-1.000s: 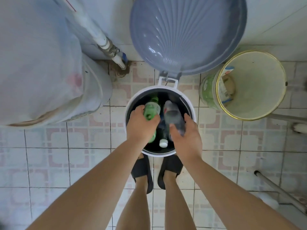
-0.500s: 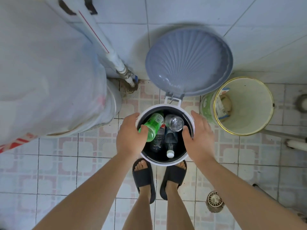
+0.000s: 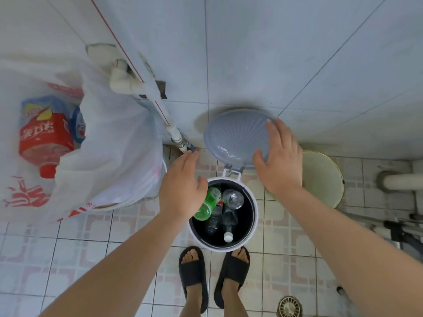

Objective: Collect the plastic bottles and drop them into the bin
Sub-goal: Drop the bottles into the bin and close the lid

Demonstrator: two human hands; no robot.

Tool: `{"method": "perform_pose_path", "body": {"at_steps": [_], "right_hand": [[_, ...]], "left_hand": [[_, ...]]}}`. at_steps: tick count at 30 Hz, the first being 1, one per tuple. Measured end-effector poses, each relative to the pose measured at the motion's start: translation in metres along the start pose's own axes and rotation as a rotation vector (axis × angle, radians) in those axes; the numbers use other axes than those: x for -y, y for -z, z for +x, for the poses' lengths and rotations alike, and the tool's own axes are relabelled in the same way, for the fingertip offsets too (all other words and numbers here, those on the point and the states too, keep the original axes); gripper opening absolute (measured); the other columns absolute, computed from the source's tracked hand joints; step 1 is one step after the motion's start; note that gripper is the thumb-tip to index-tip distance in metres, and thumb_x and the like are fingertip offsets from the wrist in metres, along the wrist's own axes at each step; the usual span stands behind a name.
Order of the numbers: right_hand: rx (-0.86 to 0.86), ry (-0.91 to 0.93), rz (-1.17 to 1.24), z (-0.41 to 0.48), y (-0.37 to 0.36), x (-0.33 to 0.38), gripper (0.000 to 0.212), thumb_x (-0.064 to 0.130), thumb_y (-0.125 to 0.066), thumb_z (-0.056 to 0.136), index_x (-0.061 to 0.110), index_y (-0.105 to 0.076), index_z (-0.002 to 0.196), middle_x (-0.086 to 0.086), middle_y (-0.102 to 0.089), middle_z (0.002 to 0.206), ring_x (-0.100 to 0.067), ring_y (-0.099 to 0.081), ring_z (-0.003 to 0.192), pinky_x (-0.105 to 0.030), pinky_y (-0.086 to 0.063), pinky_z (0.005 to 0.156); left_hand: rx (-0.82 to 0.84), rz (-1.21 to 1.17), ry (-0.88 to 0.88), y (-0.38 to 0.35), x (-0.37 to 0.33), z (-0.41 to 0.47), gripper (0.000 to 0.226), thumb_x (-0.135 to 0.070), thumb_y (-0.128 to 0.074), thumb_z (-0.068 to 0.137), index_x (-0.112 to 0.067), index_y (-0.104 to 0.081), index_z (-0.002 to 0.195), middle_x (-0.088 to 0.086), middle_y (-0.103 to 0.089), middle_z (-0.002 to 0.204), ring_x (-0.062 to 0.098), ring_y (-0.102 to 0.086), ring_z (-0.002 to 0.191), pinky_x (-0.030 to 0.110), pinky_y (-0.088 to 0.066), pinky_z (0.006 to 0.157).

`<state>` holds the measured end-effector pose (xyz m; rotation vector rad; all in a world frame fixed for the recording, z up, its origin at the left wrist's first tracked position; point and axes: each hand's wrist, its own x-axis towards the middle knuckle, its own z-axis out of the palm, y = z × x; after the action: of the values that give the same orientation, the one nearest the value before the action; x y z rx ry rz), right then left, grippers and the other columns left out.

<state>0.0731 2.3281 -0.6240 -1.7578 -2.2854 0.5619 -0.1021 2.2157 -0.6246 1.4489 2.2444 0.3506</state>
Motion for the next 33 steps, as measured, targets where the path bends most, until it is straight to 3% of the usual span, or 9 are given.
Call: {"method": "perform_pose_path", "body": {"at_steps": [8, 13, 16, 22, 27, 33], "right_hand": [[0.145, 0.009, -0.155, 0.042, 0.008, -0.003, 0.076, 0.033, -0.052, 0.084, 0.014, -0.013, 0.148, -0.006, -0.014, 0.157, -0.023, -0.009, 0.144, -0.042, -0.013, 0.113], [0.274, 0.004, -0.214, 0.04, 0.01, -0.012, 0.077, 0.04, -0.049, 0.087, 0.013, -0.01, 0.148, -0.007, -0.021, 0.155, -0.024, -0.021, 0.141, -0.044, -0.018, 0.111], [0.266, 0.038, -0.226, 0.025, 0.012, -0.013, 0.078, 0.039, -0.05, 0.086, 0.014, -0.01, 0.148, -0.006, -0.021, 0.156, -0.025, -0.023, 0.14, -0.043, -0.02, 0.11], [0.213, 0.106, -0.212, -0.052, 0.007, -0.016, 0.081, 0.038, -0.051, 0.084, 0.014, -0.008, 0.148, -0.007, -0.015, 0.157, -0.026, -0.018, 0.142, -0.046, -0.021, 0.112], [0.222, 0.176, -0.247, -0.144, -0.013, -0.019, 0.082, 0.032, -0.051, 0.082, 0.015, -0.007, 0.149, -0.004, -0.011, 0.158, -0.021, -0.009, 0.145, -0.042, -0.012, 0.115], [0.391, 0.232, -0.343, -0.253, -0.03, -0.023, 0.077, 0.029, -0.058, 0.075, 0.014, -0.027, 0.144, -0.003, -0.04, 0.148, -0.022, -0.033, 0.138, -0.043, -0.017, 0.109]], "left_hand": [[-0.049, 0.084, -0.133, 0.01, -0.002, 0.003, 0.055, -0.012, -0.062, 0.08, -0.005, -0.051, 0.133, 0.012, -0.055, 0.136, 0.028, -0.052, 0.125, 0.041, -0.045, 0.099], [-0.057, 0.108, -0.108, 0.013, 0.002, -0.005, 0.056, -0.009, -0.065, 0.077, -0.001, -0.052, 0.131, 0.016, -0.059, 0.131, 0.031, -0.056, 0.12, 0.042, -0.048, 0.096], [-0.081, 0.103, -0.082, 0.013, 0.003, -0.013, 0.057, -0.008, -0.066, 0.076, 0.0, -0.052, 0.131, 0.017, -0.059, 0.131, 0.032, -0.057, 0.119, 0.041, -0.047, 0.096], [-0.102, -0.031, 0.109, 0.003, -0.008, -0.036, 0.058, -0.018, -0.056, 0.087, -0.009, -0.039, 0.142, 0.007, -0.044, 0.146, 0.023, -0.04, 0.135, 0.036, -0.033, 0.11], [-0.085, -0.089, 0.11, -0.008, -0.012, -0.064, 0.059, -0.019, -0.053, 0.088, -0.013, -0.035, 0.144, 0.005, -0.041, 0.148, 0.021, -0.038, 0.136, 0.036, -0.033, 0.11], [-0.056, -0.07, 0.045, -0.004, 0.007, -0.122, 0.062, -0.018, -0.055, 0.087, -0.011, -0.033, 0.145, 0.007, -0.042, 0.147, 0.022, -0.04, 0.134, 0.035, -0.034, 0.108]]}}
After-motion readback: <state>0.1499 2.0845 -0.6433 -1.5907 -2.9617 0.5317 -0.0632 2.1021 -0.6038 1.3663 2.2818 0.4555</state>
